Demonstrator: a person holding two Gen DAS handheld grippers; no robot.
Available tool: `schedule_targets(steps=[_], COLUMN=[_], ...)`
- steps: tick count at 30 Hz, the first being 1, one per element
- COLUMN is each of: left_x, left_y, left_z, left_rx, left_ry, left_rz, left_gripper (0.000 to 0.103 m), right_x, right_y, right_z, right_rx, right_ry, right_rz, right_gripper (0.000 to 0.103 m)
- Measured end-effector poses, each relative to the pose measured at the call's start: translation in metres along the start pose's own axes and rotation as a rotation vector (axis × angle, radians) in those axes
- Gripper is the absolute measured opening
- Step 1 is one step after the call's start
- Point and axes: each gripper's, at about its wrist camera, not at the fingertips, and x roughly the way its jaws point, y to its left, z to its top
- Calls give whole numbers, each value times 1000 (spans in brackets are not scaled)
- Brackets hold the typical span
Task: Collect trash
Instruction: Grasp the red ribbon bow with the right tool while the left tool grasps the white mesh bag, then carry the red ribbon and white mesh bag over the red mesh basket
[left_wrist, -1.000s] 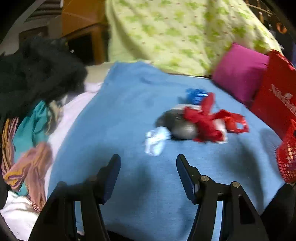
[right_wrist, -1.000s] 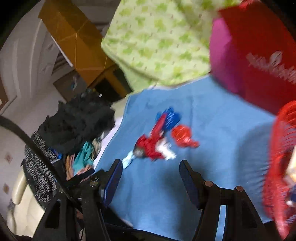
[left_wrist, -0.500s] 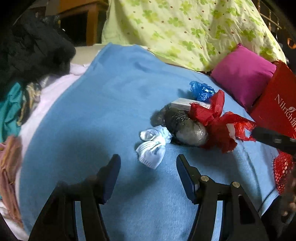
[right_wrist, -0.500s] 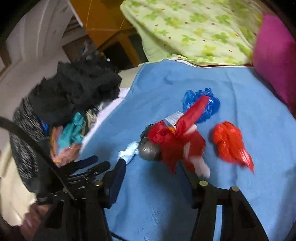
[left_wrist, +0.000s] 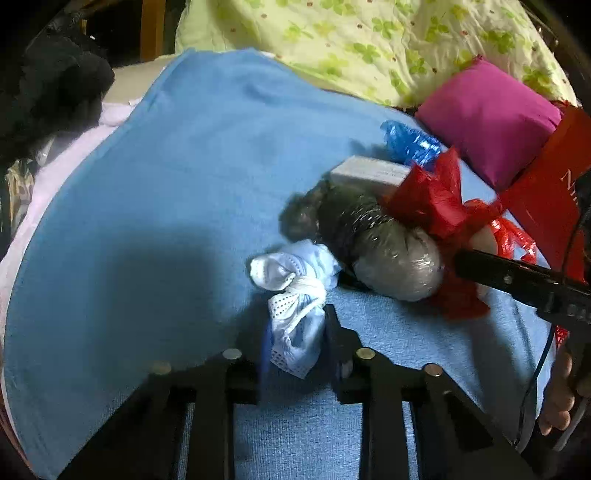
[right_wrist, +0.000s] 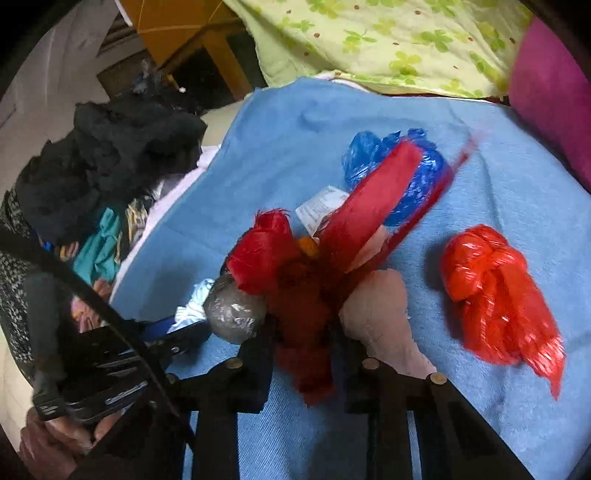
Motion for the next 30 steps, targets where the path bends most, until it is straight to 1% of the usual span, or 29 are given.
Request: schedule_targets(steps=[4,8,12,16,21,25,30], left_x=[-25,-61,-100,-135,-176,-198,-215], left_y=[-6,-21,-36,-55,-93,-123,-150], left_z=[-10,-22,-32,-33,-33,-37,-45], left_rx=[-6,22,29,48,116,170,205], left_ry=[-59,-120,-179,-236,-315,-344,-367], left_rz=[14,32,37,57,116,156,169], left_gripper=[21,21,21,21,21,21,21], right_x=[-35,-80,-120,-161,-211,-250,-285], right_y=[5,14,23,25,26,24,24], right_z=[-12,-25,-37,-50,-61,-72,-86], right_rx=[11,10,11,38,43,56,54], right_ry=[-45,-104,-155,-203,-270,-316,-353], right_rz=[35,65,76,87,65,48,19], right_gripper=[28,28,28,28,28,28,28])
